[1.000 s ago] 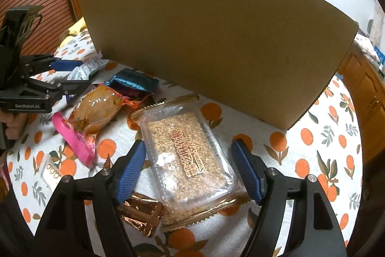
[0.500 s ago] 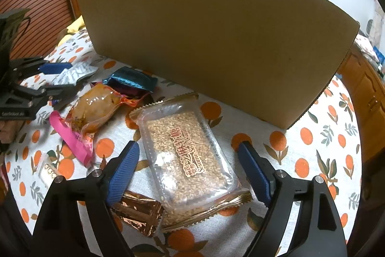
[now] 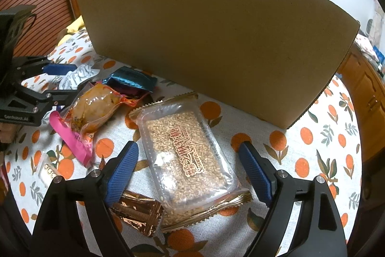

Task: Organize snacks
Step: 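Lower the left tool onto the white printed sachet while the right tool reaches the clear sesame-bar pack, then close the left tool on the white sachet while the right tool grips the sesame-bar pack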

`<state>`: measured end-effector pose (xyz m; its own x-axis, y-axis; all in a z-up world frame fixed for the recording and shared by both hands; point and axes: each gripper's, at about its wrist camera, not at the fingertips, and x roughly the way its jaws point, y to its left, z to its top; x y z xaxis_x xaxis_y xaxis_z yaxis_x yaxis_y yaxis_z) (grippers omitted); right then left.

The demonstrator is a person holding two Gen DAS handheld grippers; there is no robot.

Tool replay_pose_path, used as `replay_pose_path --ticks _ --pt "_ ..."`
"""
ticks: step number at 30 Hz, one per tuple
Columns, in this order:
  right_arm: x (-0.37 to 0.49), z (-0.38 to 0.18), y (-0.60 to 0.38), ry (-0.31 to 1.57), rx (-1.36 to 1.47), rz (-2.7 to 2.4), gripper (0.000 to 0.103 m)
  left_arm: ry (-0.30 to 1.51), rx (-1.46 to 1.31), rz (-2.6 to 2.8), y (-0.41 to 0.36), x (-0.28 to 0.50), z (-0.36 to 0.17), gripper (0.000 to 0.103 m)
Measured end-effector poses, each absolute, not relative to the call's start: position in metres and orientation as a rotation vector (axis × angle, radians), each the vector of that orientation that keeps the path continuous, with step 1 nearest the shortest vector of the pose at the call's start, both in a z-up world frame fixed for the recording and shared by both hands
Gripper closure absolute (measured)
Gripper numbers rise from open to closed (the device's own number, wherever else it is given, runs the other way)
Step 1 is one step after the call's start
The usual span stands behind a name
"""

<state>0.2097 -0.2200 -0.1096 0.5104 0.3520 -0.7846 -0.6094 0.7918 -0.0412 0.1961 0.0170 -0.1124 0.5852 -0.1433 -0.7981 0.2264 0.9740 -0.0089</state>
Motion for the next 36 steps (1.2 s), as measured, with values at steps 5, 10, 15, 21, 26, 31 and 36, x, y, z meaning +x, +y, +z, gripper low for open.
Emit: replay_pose_path --ticks 5,10,15,21,26,31,36 --pt "0.210 -0.110 -0.221 0.856 -0.332 0.592 0.015 0.914 0.089 -0.214 0.018 0.200 -0.113 0.042" --pt "0.209 -0.110 -0.220 0.855 -0.333 0.591 0.015 0.901 0.093 -0.229 0.021 0.192 -0.112 0.043" --pt "0.209 -0.110 -0.221 0.857 -0.329 0.583 0.017 0.864 0.062 -0.243 0.028 0.177 -0.104 0.043" --pt "0.208 -0.107 -0.227 0.857 -0.311 0.584 0.036 0.836 0.061 -0.257 0.029 0.164 -0.093 0.043" --pt "0.203 -0.103 -0.230 0.857 -0.340 0.585 0.053 0.806 0.045 -0.273 0.028 0.156 -0.084 0.043" --pt "0.195 -0.100 -0.235 0.845 -0.344 0.580 0.055 0.775 0.055 -0.294 0.019 0.151 -0.071 0.043" --pt "0.187 -0.094 -0.240 0.827 -0.332 0.584 0.055 0.745 0.058 -0.306 0.013 0.146 -0.057 0.043"
